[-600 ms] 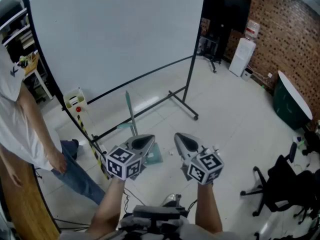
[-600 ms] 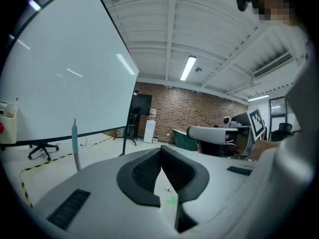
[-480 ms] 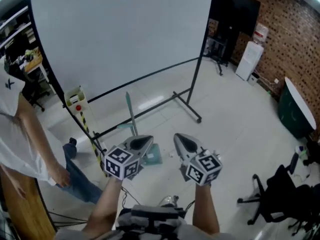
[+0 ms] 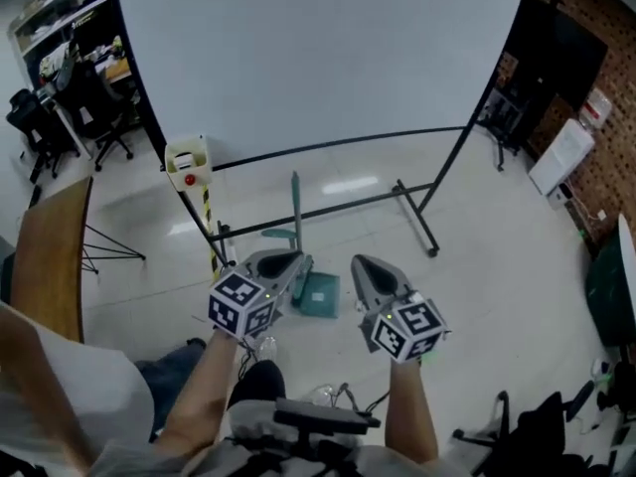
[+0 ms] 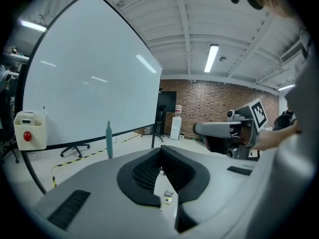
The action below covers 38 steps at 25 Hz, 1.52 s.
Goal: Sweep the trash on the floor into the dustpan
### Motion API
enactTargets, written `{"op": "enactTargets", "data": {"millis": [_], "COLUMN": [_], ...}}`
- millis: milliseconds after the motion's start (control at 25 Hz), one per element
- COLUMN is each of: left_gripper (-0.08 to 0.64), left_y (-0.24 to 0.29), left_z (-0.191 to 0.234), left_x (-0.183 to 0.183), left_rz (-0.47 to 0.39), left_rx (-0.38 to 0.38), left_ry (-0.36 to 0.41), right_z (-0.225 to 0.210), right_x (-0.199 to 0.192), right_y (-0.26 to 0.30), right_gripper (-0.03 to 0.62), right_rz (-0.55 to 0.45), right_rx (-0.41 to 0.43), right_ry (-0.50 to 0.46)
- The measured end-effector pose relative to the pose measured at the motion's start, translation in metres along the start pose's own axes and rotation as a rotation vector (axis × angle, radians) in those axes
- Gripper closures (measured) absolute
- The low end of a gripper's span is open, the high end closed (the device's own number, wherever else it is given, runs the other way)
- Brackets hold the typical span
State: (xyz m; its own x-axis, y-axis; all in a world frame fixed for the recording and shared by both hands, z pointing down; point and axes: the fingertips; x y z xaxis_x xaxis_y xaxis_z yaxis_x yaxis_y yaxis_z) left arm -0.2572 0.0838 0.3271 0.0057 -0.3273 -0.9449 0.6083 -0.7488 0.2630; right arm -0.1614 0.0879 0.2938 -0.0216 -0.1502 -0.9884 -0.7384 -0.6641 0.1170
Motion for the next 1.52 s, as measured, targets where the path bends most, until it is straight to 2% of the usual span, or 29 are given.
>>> {"op": "enactTargets", "data": {"millis": [200, 480, 560, 680, 880, 1280, 1440, 1520], "left_gripper": [0.56, 0.56, 0.56, 0.56, 0.56, 0.551, 0.387, 0.348], "left_y": [0.013, 0.046, 0.054, 0.066, 0.09, 0.136, 0.148, 0.153], "left_z": [0.046, 0.116, 0.135, 0.159, 0.191, 0.202, 0.202, 0.198], "left_x": [-0.014, -0.045, -0.059, -0.072, -0.1, -0.173, -0.195, -0.208], "left_rz": [0.025, 0.064, 0.094, 0.123, 0.217, 0.416, 0.544, 0.601], "left_rx": [0.007, -0.035, -0.063, -0.124, -0.202, -0.358, -0.428, -0.479], "left_ry": [0.0, 0.065, 0.068, 0.071, 0.15, 0.272, 0.319, 0.361], "right_z": [-0.01, -0.019, -0.022, -0.022, -0.03, -0.04, -0.044, -0.045], "right_x": [-0.009, -0.034, -0.038, -0.044, -0.062, -0.082, -0.084, -0.084], "right_y": [0.041, 0.105, 0.124, 0.147, 0.164, 0.167, 0.166, 0.165], "right_gripper": [0.591, 0.589, 0.586, 0.546, 0.532, 0.532, 0.532, 0.532], "right_rz": [0.037, 0.145, 0.164, 0.202, 0.248, 0.314, 0.321, 0.318], "right_rx": [-0.016, -0.059, -0.074, -0.094, -0.132, -0.183, -0.208, -0.219], "right_ry": [0.001, -0.019, -0.011, 0.005, 0.02, 0.081, 0.091, 0.099]}}
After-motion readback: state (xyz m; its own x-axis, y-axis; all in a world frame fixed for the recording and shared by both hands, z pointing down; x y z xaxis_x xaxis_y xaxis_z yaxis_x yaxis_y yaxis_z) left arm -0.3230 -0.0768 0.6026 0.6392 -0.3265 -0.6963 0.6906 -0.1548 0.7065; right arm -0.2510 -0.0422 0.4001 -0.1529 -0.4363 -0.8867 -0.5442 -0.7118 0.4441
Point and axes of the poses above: the fingertips, and each gripper's own axes: y forward along the fingers, z to its left, x out of its top, and after that the axes turned 5 degrees about -y, right-handed
